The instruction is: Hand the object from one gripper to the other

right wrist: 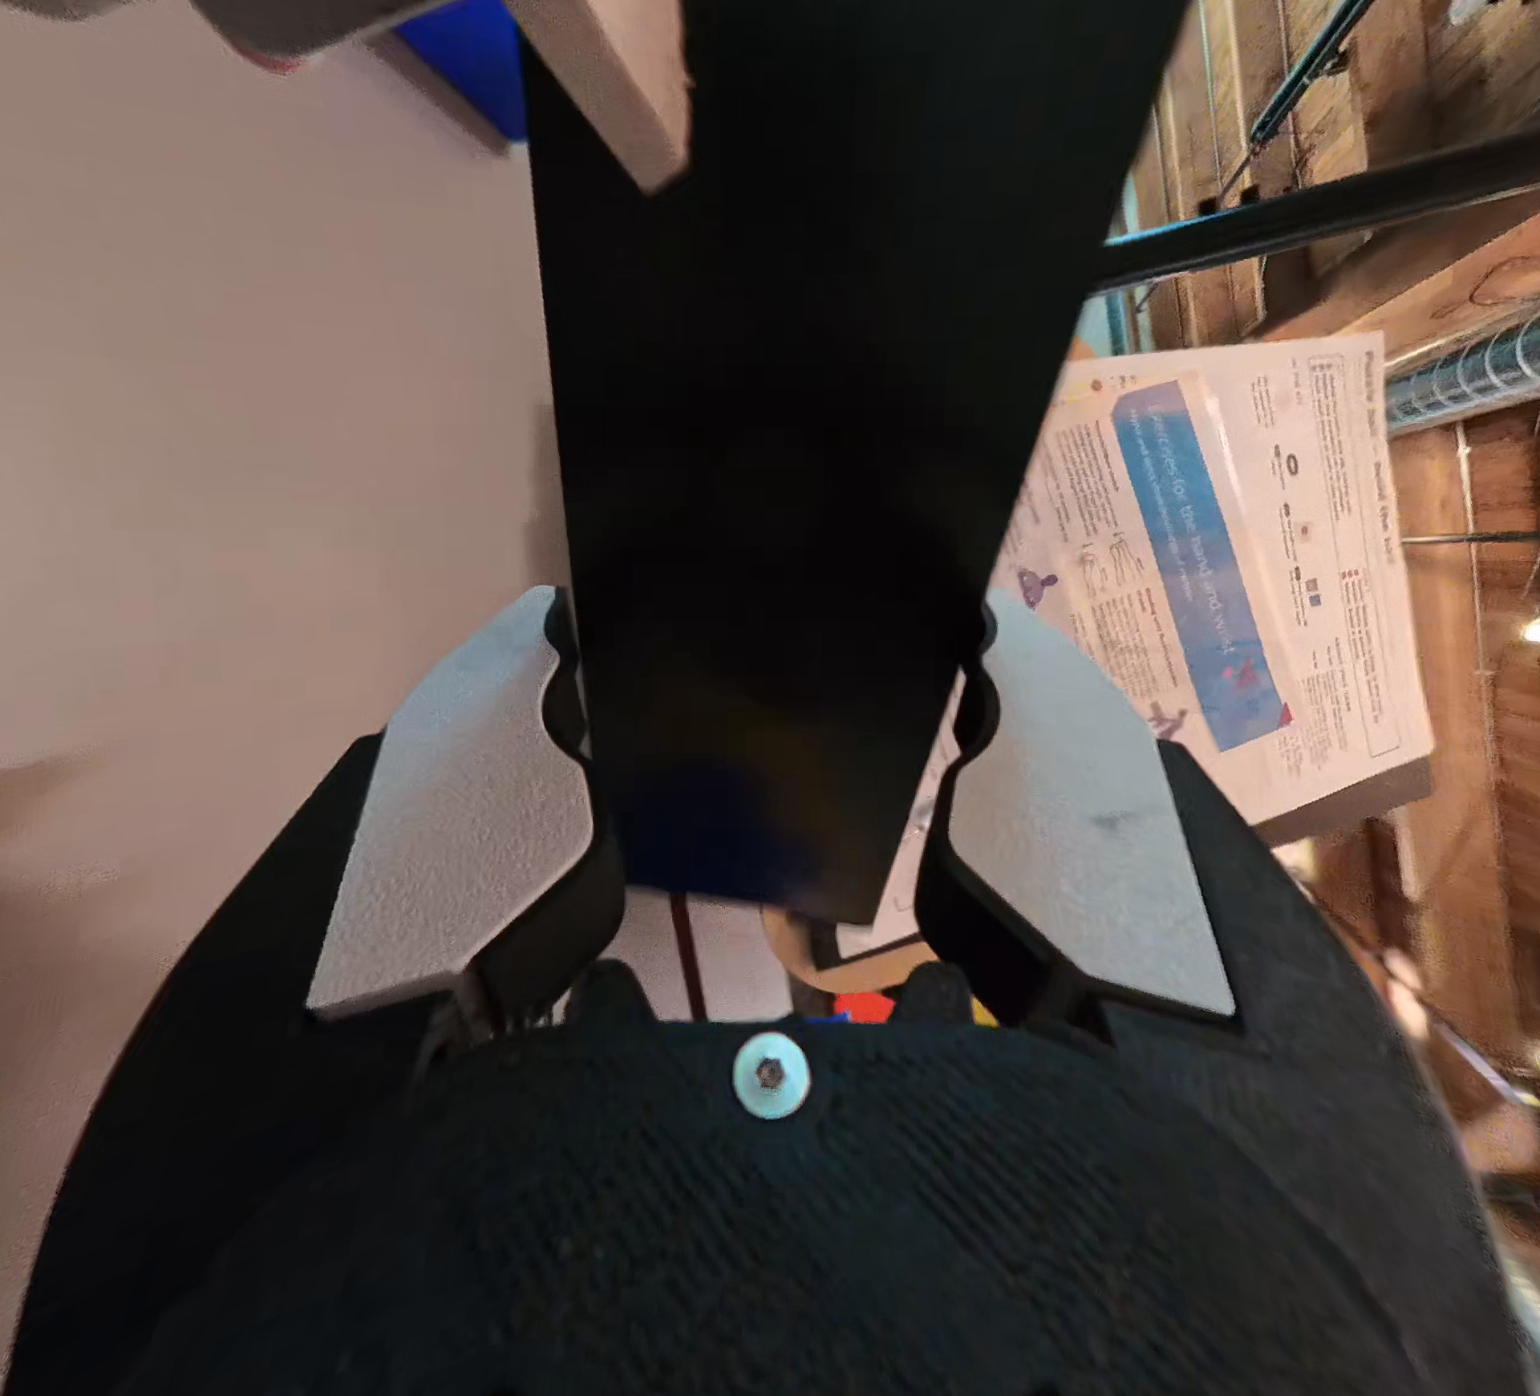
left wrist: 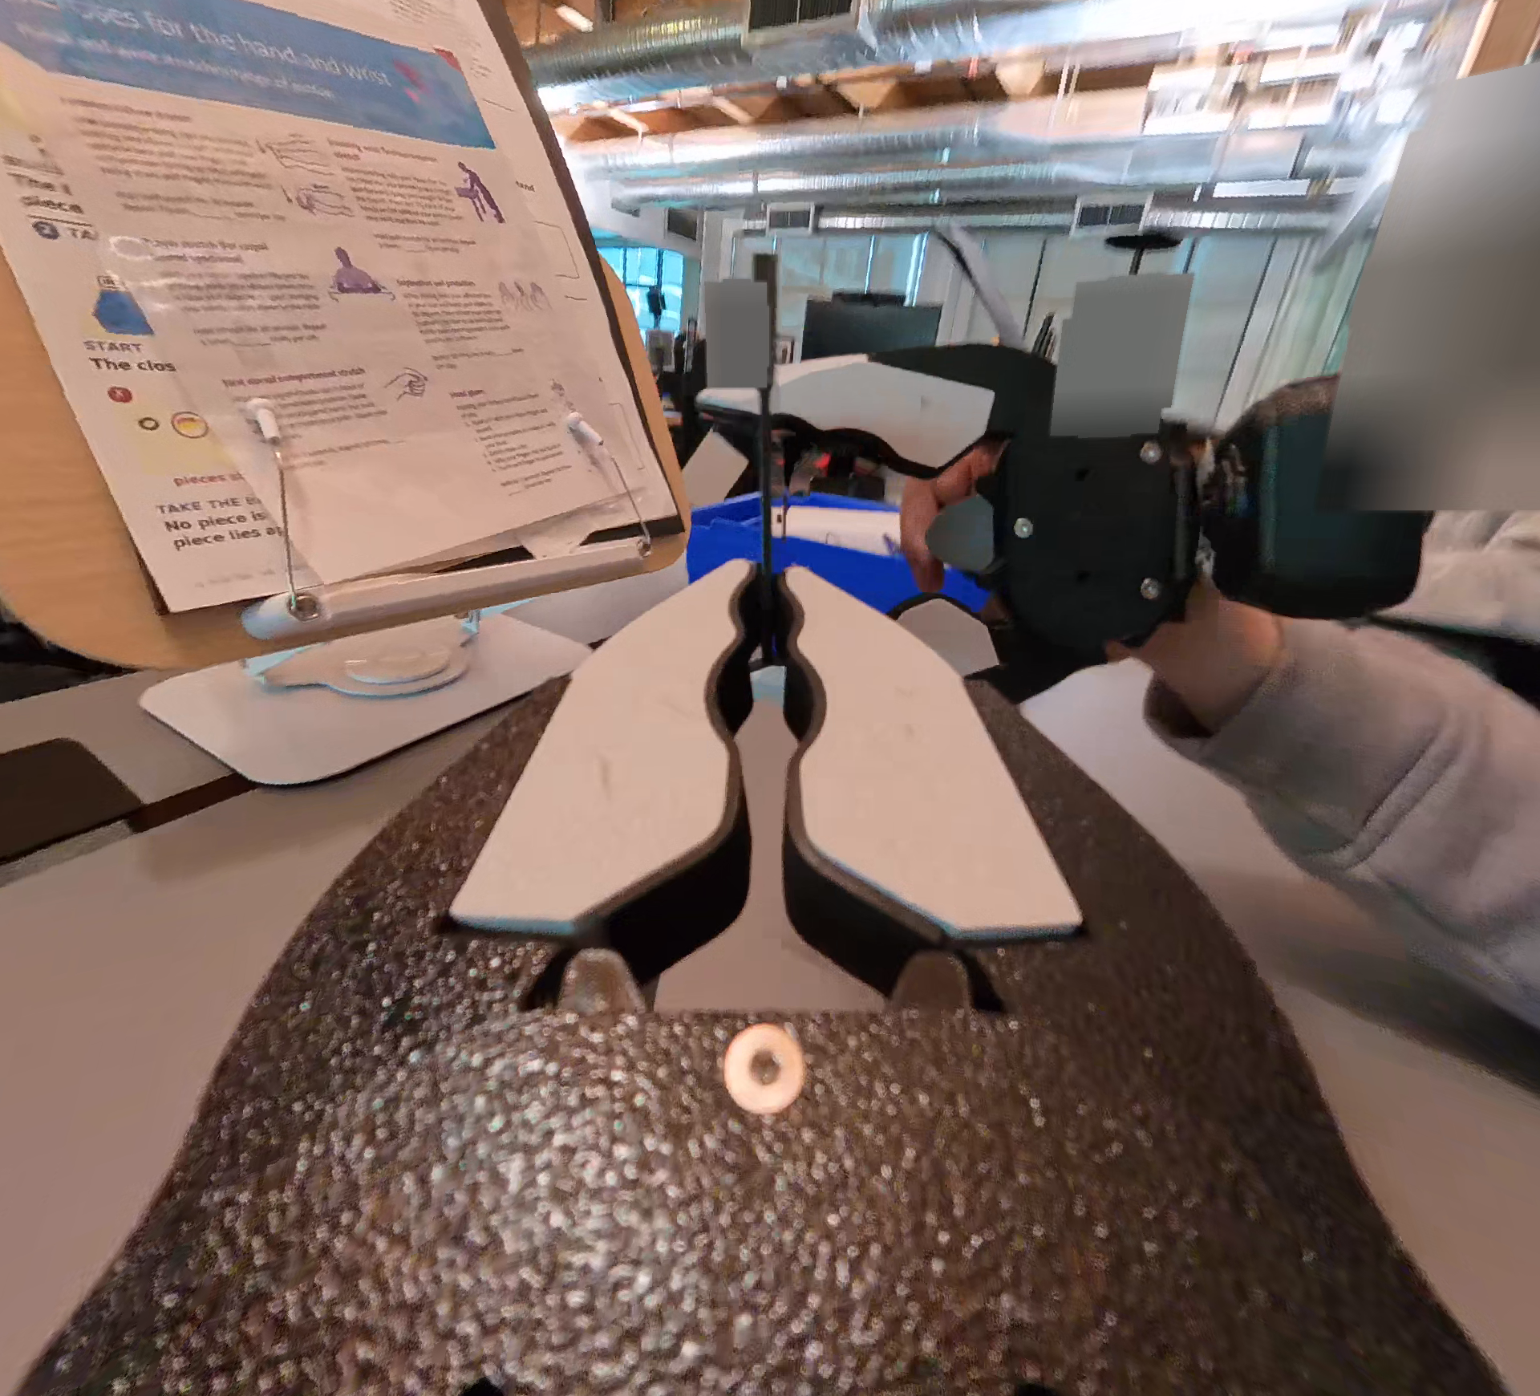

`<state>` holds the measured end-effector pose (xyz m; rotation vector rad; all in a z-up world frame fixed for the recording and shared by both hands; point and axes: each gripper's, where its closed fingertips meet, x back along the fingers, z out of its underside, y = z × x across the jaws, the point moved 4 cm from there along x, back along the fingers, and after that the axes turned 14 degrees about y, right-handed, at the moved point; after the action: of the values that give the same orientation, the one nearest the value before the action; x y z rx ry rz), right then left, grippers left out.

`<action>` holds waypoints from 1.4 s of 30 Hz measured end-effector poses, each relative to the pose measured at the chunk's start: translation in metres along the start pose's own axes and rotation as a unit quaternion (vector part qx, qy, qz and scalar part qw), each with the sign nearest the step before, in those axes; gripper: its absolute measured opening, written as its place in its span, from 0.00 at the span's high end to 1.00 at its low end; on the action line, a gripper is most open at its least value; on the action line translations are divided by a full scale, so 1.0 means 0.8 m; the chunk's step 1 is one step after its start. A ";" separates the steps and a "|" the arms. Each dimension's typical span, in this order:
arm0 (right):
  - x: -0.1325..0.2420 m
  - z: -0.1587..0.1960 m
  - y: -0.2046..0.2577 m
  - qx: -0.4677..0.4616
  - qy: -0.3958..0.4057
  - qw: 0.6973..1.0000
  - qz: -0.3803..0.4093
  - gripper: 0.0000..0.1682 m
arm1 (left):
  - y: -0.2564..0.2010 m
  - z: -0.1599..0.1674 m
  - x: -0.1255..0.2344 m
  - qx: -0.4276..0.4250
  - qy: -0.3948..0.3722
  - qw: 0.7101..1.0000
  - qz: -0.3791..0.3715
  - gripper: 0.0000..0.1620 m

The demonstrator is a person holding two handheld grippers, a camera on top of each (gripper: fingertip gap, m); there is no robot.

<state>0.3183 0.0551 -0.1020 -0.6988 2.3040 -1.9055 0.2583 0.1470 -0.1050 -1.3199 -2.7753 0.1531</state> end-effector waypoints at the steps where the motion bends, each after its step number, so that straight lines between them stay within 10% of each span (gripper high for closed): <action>1: 0.003 0.002 -0.004 -0.023 -0.010 1.000 -0.011 0.46 | 0.004 -0.003 0.003 0.010 -0.013 1.000 -0.002 0.99; 6: 0.018 0.032 -0.038 -0.290 -0.084 0.942 -0.145 0.34 | 0.009 -0.021 0.027 -0.027 -0.096 0.995 0.001 0.99; 11: 0.043 0.066 -0.046 -0.497 -0.229 0.751 -0.369 0.40 | 0.004 -0.025 0.036 0.019 -0.130 0.987 0.098 0.99; 14: 0.065 0.066 -0.040 -0.501 -0.315 0.655 -0.470 0.66 | 0.001 -0.022 0.041 0.048 -0.141 0.974 0.172 0.99; 16: 0.065 0.058 -0.030 -0.477 -0.311 0.665 -0.483 0.71 | -0.003 -0.022 0.043 0.067 -0.147 0.963 0.214 0.99; 18: 0.080 0.044 -0.021 -0.419 -0.345 0.670 -0.507 0.99 | -0.002 -0.020 0.041 0.075 -0.138 0.963 0.220 0.99; 22: 0.079 0.036 -0.026 -0.402 -0.335 0.694 -0.495 0.99 | 0.010 -0.019 0.041 0.085 -0.140 0.969 0.183 0.98; 26: 0.072 0.039 -0.032 -0.313 -0.309 0.827 -0.351 0.99 | 0.029 -0.017 0.037 0.099 -0.142 0.983 0.067 0.77; 30: 0.068 0.033 -0.041 -0.115 -0.263 0.955 -0.074 0.99 | 0.039 -0.017 0.031 0.190 -0.104 0.971 0.103 0.46; 34: 0.068 0.013 -0.037 0.009 -0.224 0.973 0.049 0.99 | 0.045 -0.007 0.022 0.265 -0.065 0.952 0.138 0.37; 42: 0.059 -0.020 -0.016 0.183 -0.158 0.954 0.175 0.99 | 0.053 0.003 0.022 0.329 -0.051 0.931 0.150 0.69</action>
<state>0.2745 0.0502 -0.0756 -0.4691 1.6875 -1.8211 0.2797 0.1871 -0.1118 -1.5244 -2.2257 1.0811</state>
